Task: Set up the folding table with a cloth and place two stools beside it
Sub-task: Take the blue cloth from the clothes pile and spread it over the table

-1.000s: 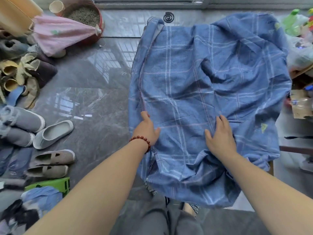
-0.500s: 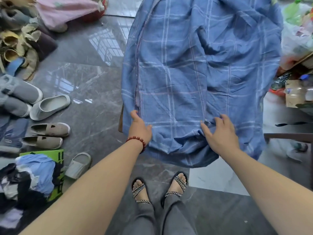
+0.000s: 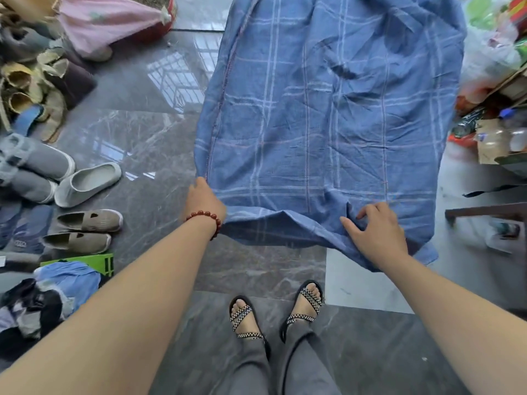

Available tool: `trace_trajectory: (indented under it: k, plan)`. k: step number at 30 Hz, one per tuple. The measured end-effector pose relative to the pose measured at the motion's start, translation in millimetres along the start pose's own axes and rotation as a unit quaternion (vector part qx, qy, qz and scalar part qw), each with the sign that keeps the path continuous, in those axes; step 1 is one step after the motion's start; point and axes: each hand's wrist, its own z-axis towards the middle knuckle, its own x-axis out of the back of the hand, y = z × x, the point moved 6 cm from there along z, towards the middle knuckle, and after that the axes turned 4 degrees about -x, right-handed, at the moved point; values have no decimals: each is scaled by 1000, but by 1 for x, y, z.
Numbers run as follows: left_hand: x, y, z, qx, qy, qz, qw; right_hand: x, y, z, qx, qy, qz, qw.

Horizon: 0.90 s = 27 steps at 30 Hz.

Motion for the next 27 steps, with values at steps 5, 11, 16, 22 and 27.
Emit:
trace_trajectory:
  k: [5,11,16,22,27]
  plan:
    - [-17,12,-3,-23,-42,-8,999,3,-11,4,-1,14,36,999]
    - [-15,6,0,8,-31,13,999,-1,-43,11,29,5,49,998]
    - [-17,-1,6,15,-34,21,999,-12,-89,5,71,21,4,997]
    - [-20,-8,9,-32,-27,19,999,-22,-95,2,35,46,-42,997]
    - [-10,-35,4,-15,6,-5,1000,-24,-78,-12,29,75,-2,997]
